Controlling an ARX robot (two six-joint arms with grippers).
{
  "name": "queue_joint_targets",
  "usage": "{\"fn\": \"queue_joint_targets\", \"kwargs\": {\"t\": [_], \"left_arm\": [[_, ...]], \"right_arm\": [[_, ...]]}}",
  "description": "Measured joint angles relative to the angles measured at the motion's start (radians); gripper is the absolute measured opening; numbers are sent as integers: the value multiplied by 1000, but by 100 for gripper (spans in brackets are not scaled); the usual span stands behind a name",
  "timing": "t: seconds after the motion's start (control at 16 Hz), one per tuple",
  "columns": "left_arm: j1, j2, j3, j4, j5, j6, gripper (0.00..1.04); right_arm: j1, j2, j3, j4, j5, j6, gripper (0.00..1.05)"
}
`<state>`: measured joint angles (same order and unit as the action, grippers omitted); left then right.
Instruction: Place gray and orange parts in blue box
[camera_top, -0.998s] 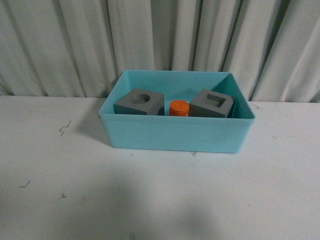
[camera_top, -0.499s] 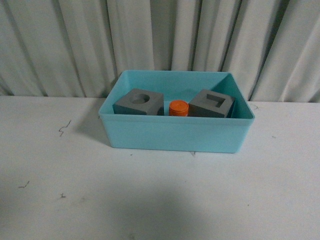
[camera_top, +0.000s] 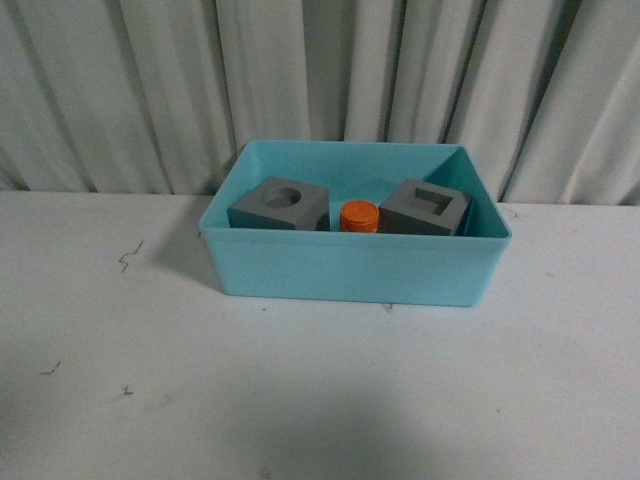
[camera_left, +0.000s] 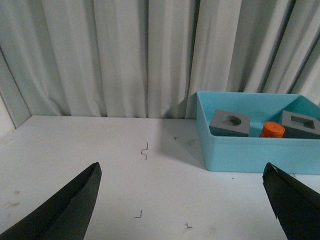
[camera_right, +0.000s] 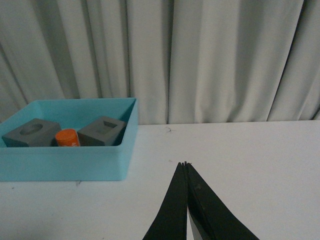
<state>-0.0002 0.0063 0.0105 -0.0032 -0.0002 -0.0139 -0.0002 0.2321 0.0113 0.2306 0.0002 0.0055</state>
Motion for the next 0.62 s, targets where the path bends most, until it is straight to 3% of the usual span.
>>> {"fn": "queue_joint_targets", "kwargs": {"t": [0.25,0.31,0.62], "left_arm": [[0,0,0,0,0,0,98],[0,0,0,0,1,0,98],[0,0,0,0,0,0,98]], "right_arm": [[0,-62,0,-60,1,0,2],[0,-149,1,-199,-1,0,2],[0,-229,1,-235,0,0,2]]}}
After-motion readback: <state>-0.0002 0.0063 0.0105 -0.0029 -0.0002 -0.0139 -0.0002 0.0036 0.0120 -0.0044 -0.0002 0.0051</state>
